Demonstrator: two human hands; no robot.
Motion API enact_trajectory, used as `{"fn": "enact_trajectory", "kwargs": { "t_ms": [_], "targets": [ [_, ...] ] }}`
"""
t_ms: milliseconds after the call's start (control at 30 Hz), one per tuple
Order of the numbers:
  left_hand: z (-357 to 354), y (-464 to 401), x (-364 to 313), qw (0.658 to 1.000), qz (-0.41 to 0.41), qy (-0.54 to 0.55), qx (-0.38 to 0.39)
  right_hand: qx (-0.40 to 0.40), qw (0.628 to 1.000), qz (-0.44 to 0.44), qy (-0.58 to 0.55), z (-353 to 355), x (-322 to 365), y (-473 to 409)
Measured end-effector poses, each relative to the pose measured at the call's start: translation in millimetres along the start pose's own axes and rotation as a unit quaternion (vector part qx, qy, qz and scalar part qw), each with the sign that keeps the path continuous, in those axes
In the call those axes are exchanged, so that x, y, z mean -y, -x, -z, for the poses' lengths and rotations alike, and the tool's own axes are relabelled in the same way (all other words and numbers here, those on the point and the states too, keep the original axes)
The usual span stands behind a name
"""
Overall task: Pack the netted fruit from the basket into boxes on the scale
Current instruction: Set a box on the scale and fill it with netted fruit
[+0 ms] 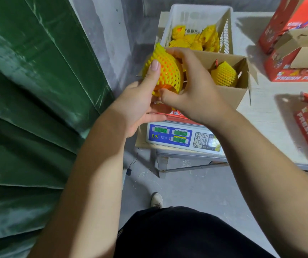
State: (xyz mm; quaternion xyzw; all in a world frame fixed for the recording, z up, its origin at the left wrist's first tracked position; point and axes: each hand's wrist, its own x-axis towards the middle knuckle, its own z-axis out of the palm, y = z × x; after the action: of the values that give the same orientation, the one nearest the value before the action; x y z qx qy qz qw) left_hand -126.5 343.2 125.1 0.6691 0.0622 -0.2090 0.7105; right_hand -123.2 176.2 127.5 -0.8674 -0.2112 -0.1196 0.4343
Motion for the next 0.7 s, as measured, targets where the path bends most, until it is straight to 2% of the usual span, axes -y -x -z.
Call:
{"fn": "enact_trajectory", "kwargs": {
  "t_ms": [100, 233, 333, 433, 633, 700],
  "targets": [
    [-1.2, -1.0, 7.8, 0.998, -0.046, -0.025, -0.033, -0.046, 0.998, -0.030, -0.036, -0.5, -4.1, 3.6],
    [2.1, -10.3, 22.9, 0.964, -0.239, -0.027, -0.113, -0.065, 0.993, -0.070, -0.067, 0.5, -12.1, 3.0],
    [5.7, -24.9, 24.9, 0.942, -0.308, -0.033, -0.131, -0.070, 0.990, -0.088, -0.084, -1.8, -18.2, -0.3],
    [9.7, -42.8, 21.3, 0.930, -0.329, -0.081, -0.138, -0.093, 0.985, -0.111, -0.092, -1.6, -24.1, -9.6],
    [14.1, -77.1, 8.2, 0.941, -0.310, -0.118, -0.076, -0.138, 0.977, -0.149, -0.070, -2.7, -39.7, -42.7],
    [15.8, -85.9, -2.4, 0.948, -0.291, -0.121, -0.042, -0.120, 0.967, -0.182, -0.134, -4.1, -43.0, -52.5]
  ]
}}
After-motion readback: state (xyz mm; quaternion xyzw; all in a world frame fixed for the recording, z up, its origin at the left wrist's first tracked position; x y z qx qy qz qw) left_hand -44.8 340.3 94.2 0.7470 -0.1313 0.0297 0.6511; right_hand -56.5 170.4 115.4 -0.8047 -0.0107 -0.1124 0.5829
